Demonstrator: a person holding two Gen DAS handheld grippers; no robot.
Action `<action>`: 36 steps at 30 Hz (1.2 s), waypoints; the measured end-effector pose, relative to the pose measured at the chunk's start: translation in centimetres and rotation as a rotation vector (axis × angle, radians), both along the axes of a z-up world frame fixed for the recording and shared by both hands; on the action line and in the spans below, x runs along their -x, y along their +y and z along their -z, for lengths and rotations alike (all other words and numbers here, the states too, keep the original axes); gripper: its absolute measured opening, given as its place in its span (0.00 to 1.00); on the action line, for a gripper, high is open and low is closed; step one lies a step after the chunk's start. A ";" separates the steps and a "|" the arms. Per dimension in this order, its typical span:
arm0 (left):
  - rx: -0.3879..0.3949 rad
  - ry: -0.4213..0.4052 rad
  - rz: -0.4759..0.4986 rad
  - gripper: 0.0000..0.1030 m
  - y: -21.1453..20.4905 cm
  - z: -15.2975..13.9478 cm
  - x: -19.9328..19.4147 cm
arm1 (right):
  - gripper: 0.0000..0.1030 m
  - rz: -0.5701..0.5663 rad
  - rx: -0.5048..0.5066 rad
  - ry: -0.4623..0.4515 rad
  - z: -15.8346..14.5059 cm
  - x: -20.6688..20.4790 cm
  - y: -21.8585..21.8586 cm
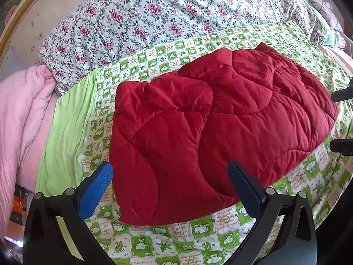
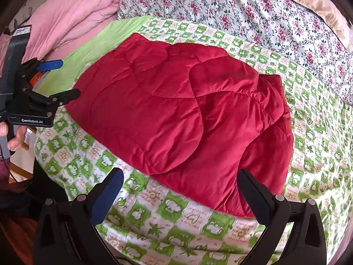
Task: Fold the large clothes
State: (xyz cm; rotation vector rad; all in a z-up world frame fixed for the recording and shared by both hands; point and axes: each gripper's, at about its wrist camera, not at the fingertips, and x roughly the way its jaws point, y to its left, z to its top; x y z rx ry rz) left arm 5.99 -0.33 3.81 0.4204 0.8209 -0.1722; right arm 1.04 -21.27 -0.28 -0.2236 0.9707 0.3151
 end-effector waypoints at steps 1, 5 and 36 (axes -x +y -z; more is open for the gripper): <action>-0.001 0.001 -0.003 1.00 0.0 0.1 -0.2 | 1.00 0.002 0.004 0.004 0.1 -0.4 -0.1; 0.006 0.008 -0.009 1.00 -0.2 0.3 -0.8 | 1.00 0.004 0.019 0.015 0.6 -1.4 0.1; 0.035 0.060 -0.009 1.00 -0.7 0.8 -4.2 | 1.00 -0.048 0.078 0.018 0.3 -6.1 1.7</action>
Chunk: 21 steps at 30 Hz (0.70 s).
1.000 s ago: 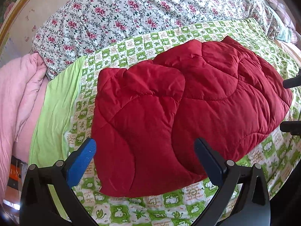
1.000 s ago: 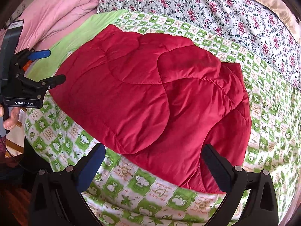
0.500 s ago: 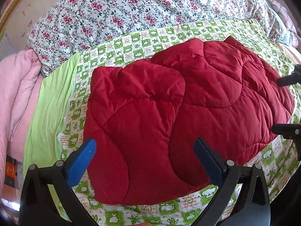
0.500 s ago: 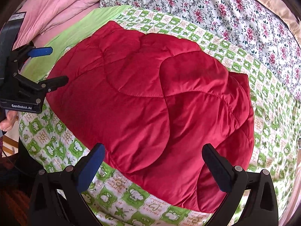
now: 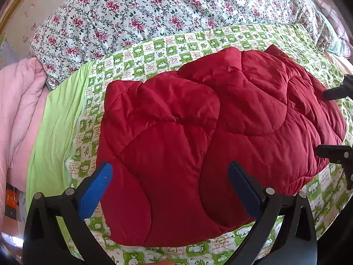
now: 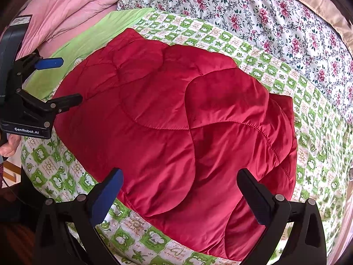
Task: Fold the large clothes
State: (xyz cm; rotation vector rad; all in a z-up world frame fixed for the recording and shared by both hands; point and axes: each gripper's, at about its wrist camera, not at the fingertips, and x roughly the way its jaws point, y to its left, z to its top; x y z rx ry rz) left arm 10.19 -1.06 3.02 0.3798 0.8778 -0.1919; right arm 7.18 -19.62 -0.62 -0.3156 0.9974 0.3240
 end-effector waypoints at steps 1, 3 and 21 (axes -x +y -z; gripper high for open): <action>-0.002 -0.001 0.001 1.00 0.0 0.0 0.0 | 1.00 0.001 0.000 0.000 0.0 -0.1 -0.1; -0.004 -0.005 0.003 1.00 -0.1 -0.1 -0.1 | 1.00 0.004 0.004 0.001 0.0 -0.3 -0.1; -0.009 -0.008 0.015 1.00 -0.4 0.0 -0.1 | 1.00 0.015 0.011 -0.007 -0.3 -0.5 -0.3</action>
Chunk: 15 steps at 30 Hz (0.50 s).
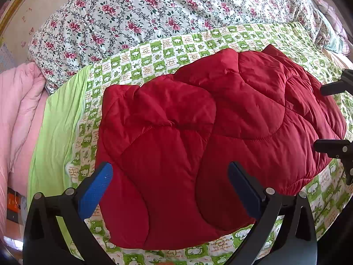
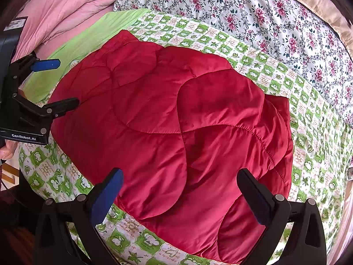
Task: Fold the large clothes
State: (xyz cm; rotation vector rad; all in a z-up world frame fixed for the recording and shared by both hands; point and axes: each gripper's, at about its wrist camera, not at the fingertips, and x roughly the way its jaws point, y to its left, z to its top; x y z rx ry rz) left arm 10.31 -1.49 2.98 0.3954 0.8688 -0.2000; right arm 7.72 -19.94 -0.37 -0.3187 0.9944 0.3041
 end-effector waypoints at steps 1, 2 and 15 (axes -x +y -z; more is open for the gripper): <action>0.000 0.001 0.000 1.00 0.0 0.0 0.0 | 1.00 0.000 0.002 -0.001 0.0 0.0 0.0; 0.000 0.002 -0.002 1.00 0.1 0.0 -0.1 | 1.00 0.000 0.006 -0.002 0.0 0.0 0.1; 0.009 0.006 -0.010 1.00 0.3 0.0 -0.1 | 1.00 0.011 0.011 -0.009 -0.2 0.0 0.0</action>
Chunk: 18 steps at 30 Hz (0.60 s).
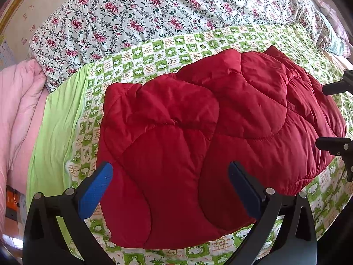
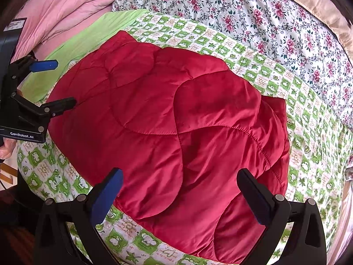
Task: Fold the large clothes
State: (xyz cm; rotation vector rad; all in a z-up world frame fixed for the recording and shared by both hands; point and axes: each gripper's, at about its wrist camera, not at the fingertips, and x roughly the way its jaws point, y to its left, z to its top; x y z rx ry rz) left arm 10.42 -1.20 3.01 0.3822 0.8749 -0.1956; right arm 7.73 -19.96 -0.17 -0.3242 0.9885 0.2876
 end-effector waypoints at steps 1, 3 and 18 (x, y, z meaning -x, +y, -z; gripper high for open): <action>-0.001 0.000 -0.001 1.00 0.0 0.0 0.0 | 1.00 0.000 0.001 -0.001 0.0 0.0 0.0; -0.004 -0.002 -0.003 1.00 0.0 0.0 0.0 | 1.00 0.000 0.001 -0.001 -0.1 0.0 0.0; -0.014 -0.018 0.004 1.00 0.1 -0.4 0.2 | 1.00 -0.002 0.006 -0.011 -0.5 0.1 0.0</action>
